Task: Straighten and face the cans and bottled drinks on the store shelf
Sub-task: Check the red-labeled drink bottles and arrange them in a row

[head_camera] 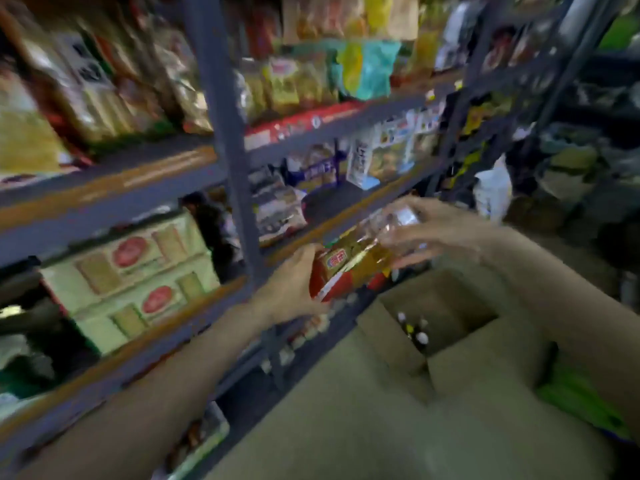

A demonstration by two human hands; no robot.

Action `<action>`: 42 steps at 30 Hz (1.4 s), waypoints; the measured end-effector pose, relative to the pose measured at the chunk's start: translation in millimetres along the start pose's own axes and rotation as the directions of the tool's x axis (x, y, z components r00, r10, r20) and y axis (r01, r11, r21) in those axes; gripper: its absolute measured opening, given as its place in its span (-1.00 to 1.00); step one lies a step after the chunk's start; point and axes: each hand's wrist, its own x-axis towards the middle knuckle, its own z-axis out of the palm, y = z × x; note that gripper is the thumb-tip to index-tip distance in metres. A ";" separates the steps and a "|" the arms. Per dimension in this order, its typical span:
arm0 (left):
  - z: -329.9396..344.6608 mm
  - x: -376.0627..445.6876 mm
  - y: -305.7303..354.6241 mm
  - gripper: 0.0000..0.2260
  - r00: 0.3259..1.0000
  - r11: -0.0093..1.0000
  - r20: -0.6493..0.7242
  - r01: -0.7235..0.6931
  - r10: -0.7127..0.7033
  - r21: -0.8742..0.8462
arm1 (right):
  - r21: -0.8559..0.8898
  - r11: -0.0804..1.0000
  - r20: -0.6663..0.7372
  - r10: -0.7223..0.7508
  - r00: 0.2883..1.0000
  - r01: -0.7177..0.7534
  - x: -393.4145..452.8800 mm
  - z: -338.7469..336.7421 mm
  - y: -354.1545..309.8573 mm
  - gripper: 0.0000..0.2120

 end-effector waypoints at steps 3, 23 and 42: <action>69.5 51.0 -1.8 -0.24 0.996 0.997 0.072 0.048 -0.043 -0.066 | 0.114 0.990 -0.083 0.093 0.992 -0.083 31.0 -47.8 73.3 -0.46; 518.5 314.5 -192.9 -0.61 0.891 0.964 0.371 0.222 -0.261 0.146 | -0.267 0.771 -0.491 0.407 0.770 -0.578 317.3 -217.0 589.5 -0.22; 590.6 323.1 -239.5 -0.72 0.942 0.989 0.302 0.146 -0.146 0.025 | -0.520 0.593 -0.260 0.576 0.775 -0.615 385.3 -200.7 727.9 -0.58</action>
